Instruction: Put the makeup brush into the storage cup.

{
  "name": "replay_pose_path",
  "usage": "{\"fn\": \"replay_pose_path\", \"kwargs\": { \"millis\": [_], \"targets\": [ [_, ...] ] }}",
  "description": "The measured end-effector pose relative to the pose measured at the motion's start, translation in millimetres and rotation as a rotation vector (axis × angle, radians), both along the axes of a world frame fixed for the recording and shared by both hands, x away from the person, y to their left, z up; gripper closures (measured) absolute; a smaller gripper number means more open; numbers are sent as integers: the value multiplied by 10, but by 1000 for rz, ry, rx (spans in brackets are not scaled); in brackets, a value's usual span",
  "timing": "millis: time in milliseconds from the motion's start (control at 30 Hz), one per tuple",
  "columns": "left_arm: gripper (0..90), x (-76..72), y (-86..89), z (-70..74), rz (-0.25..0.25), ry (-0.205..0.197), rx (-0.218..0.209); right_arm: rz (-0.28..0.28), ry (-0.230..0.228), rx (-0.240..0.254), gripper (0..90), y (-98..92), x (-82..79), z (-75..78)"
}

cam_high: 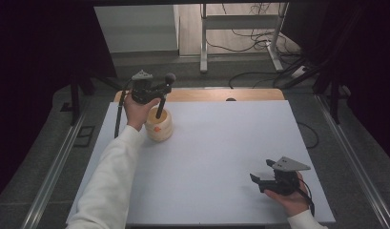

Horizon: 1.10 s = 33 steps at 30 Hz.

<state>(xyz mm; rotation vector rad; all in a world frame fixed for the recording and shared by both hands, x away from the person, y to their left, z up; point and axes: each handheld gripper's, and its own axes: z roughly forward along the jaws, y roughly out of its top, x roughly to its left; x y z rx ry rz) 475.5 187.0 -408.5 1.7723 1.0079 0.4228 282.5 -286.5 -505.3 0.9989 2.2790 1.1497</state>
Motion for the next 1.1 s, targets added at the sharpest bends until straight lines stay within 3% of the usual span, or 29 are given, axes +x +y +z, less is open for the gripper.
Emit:
{"fn": "replay_pose_path", "kwargs": {
  "millis": [333, 1100],
  "targets": [
    [705, 11, 41, -121, 3, 4, 17, -3, 2, -1, 172, -10, -1, -1],
    [703, -108, 86, -351, 3, 10, -4, -3, 0, -4, 172, -8, -2, 0]
  ]
}}
